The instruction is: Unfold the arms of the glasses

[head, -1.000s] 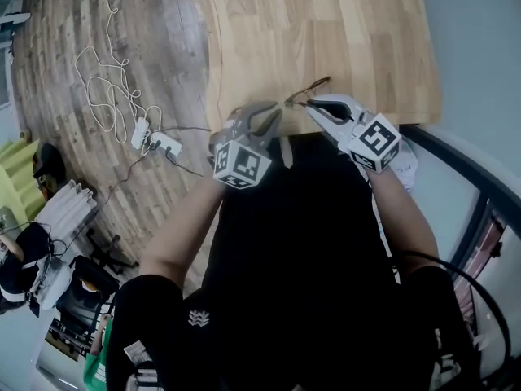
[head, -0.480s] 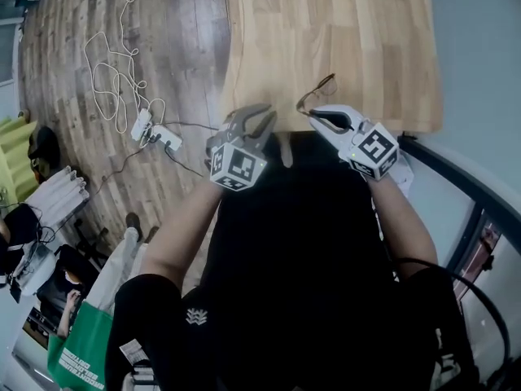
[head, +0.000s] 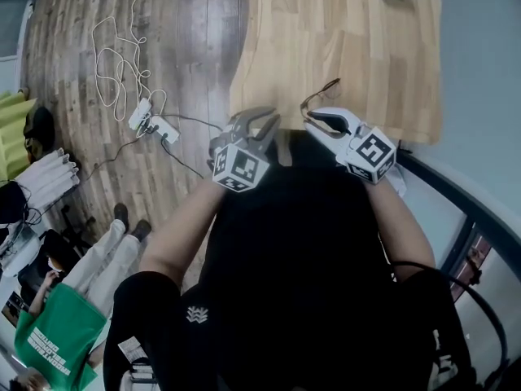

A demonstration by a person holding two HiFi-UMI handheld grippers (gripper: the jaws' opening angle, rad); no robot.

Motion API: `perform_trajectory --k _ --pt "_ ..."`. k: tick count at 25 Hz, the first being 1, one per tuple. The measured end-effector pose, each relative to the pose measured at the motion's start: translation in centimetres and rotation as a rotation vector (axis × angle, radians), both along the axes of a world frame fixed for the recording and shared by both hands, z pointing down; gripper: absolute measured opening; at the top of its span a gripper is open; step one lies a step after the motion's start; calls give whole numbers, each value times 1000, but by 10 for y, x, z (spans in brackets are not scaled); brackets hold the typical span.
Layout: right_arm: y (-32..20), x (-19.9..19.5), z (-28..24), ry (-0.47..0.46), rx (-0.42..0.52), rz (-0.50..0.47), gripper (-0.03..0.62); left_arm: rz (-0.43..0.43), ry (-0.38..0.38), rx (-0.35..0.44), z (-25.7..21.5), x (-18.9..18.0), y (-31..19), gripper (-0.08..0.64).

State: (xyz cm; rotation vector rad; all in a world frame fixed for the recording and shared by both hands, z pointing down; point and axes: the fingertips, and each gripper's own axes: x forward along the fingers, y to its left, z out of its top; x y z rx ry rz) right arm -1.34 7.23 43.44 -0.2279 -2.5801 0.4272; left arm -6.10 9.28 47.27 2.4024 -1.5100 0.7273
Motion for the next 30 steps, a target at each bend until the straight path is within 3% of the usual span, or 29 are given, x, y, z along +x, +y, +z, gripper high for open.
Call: perform_trajectory --k 5,8,13,21,30 --pt "-16 -9 -41 -92 34 -7 64 -28 1 6 -13 -6 3 66" --pt "-43 5 -51 -134 77 17 64 -63 -20 13 -18 -2 5 66" --pt "-85 37 -34 -103 127 16 64 -205 -42 14 -25 5 8 66" --pt "-90 51 24 25 244 -322 64 -479 1 -22 -24 27 8 66" --pt "-80 45 94 115 373 -702 64 -702 9 -25 -25 49 14 66"
